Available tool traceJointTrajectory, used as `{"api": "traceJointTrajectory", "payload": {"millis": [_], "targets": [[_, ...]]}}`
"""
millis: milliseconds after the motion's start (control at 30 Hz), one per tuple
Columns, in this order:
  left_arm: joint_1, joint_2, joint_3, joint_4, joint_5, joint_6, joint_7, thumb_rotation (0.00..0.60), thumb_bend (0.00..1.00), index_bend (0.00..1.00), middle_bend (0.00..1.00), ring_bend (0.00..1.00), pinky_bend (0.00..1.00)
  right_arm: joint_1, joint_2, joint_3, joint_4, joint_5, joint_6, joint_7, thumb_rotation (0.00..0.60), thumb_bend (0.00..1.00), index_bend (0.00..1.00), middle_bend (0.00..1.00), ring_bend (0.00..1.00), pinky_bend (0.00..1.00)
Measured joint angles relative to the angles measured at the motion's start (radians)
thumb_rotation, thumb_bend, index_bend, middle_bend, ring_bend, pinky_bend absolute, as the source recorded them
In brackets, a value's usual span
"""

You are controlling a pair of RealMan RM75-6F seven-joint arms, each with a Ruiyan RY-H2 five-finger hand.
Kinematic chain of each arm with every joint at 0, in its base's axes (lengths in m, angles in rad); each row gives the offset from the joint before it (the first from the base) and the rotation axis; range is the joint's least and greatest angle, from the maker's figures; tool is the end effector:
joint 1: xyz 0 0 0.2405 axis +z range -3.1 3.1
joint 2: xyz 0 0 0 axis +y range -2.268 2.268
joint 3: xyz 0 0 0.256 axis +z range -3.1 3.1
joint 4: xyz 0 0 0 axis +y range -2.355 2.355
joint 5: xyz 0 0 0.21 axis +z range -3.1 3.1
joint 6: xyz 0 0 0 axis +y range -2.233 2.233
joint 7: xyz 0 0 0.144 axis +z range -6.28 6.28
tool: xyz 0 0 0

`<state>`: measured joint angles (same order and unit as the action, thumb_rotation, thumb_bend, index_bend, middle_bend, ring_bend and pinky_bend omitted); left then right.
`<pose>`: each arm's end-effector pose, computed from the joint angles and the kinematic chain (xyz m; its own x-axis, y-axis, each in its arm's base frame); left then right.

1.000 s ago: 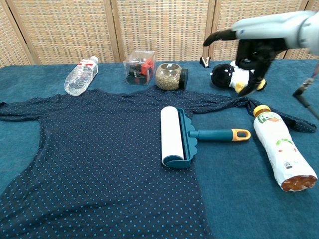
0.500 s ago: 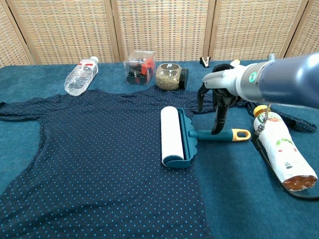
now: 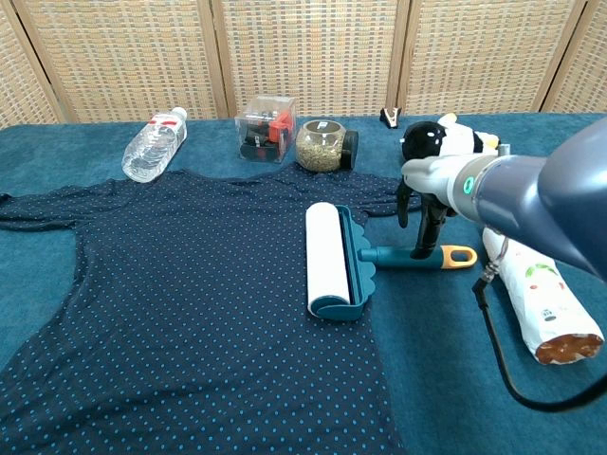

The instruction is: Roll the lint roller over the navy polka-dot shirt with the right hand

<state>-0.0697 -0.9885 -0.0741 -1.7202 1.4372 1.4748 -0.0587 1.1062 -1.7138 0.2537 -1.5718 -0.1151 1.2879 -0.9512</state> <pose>-0.3071 0.1801 0.1954 0.3547 -0.0099 0.9349 0.9336 0.0581 -0.3536 -0.0892 -0.3525 -0.0514 0.5129 -0.4516 0.7300 -0.8215 -0.0115 0.5701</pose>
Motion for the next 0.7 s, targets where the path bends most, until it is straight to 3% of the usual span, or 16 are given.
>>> {"api": "traceJointTrajectory", "payload": {"millis": [700], "targets": [[-0.002, 0.005, 0.003, 0.005, 0.005, 0.001, -0.015, 0.600, 0.00, 0.00, 0.00, 0.00, 0.00, -0.038, -0.140, 0.071, 0.104, 0.017, 0.054, -0.081, 0.600, 0.42, 0.42, 1.00, 1.00, 1.00]]}}
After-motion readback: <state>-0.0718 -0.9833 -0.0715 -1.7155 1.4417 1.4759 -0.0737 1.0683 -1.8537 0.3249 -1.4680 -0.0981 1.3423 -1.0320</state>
